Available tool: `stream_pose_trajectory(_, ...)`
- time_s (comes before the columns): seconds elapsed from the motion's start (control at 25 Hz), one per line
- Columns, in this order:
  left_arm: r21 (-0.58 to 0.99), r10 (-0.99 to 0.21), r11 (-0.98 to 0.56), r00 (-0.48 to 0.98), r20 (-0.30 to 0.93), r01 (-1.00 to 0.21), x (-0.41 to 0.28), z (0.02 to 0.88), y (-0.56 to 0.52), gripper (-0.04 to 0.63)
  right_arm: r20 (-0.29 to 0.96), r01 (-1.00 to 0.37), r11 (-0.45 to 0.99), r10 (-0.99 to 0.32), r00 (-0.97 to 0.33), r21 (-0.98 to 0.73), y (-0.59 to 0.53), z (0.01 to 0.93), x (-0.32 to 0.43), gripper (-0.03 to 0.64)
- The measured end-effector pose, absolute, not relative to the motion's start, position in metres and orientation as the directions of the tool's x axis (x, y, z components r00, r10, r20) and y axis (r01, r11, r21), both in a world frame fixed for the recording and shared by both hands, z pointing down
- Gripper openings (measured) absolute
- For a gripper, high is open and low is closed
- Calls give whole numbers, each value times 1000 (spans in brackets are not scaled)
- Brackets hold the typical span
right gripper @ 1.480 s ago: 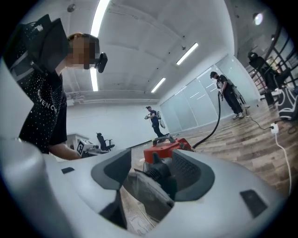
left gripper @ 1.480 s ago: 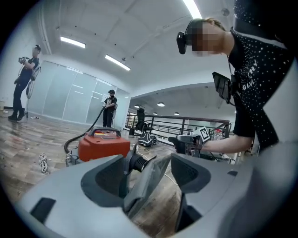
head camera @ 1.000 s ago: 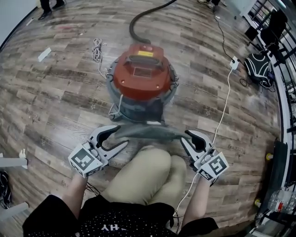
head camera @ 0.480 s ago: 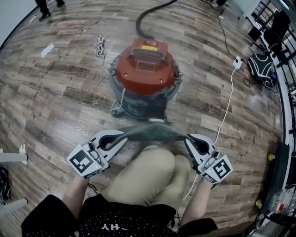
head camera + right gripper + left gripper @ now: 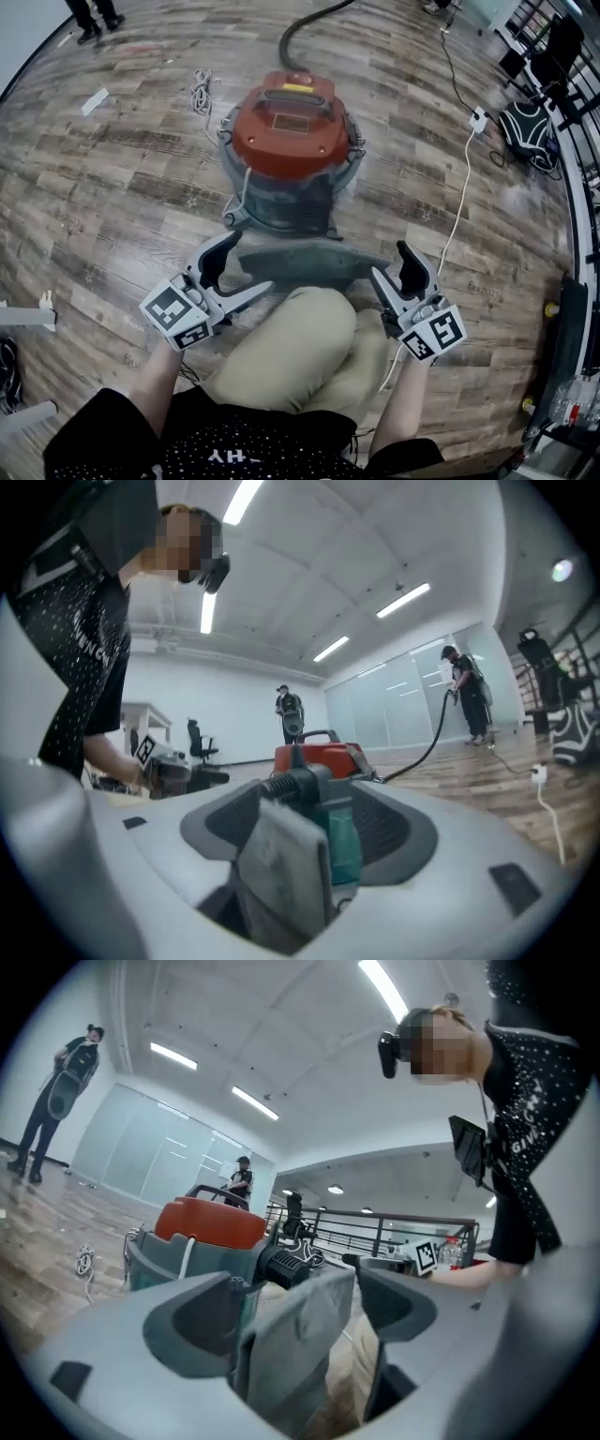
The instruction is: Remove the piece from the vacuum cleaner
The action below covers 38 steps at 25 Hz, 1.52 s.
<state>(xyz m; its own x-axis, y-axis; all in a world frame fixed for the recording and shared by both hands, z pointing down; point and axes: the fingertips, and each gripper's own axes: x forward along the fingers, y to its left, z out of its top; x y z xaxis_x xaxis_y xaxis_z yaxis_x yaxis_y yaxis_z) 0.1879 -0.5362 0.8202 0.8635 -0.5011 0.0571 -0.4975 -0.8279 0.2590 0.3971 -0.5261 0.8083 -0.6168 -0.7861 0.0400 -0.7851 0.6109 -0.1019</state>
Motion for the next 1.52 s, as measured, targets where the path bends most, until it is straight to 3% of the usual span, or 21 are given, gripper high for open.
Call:
stream_pose_trajectory(0.04, 253, -507, -825, 860, 59, -505, 189, 818, -538, 440, -6, -794, 588, -804, -594, -154, -529, 802, 401, 313)
stream_pose_trajectory(0.16, 122, -532, -830, 838, 118, -544, 184, 815, -537, 433, -98, -777, 593, -804, -587, -212, -524, 787, 411, 314)
stream_pose_trajectory(0.2, 88, -564, -812, 815, 129, -576, 180, 814, -539, 321, -88, -765, 613, -788, -609, -200, -521, 788, 410, 303)
stream_pose_trajectory(0.24, 77, -599, -789, 790, 130, -610, 174, 814, -542, 59, -61, -756, 628, -775, -629, -186, -519, 792, 408, 187)
stream_pose_trajectory(0.28, 87, -620, -771, 775, 121, -630, 170, 814, -544, 6, -28, -751, 637, -765, -643, -175, -518, 797, 405, 11)
stream_pose_trajectory(0.6, 2, -559, -825, 815, 153, -565, 189, 824, -530, 6, 63, -689, 718, -687, -724, -98, -516, 815, 374, 11)
stream_pose_trajectory(1.52, 47, -513, -848, 839, 181, -528, 199, 848, -532, 6, 51, -716, 687, -716, -696, -124, -514, 838, 388, 9)
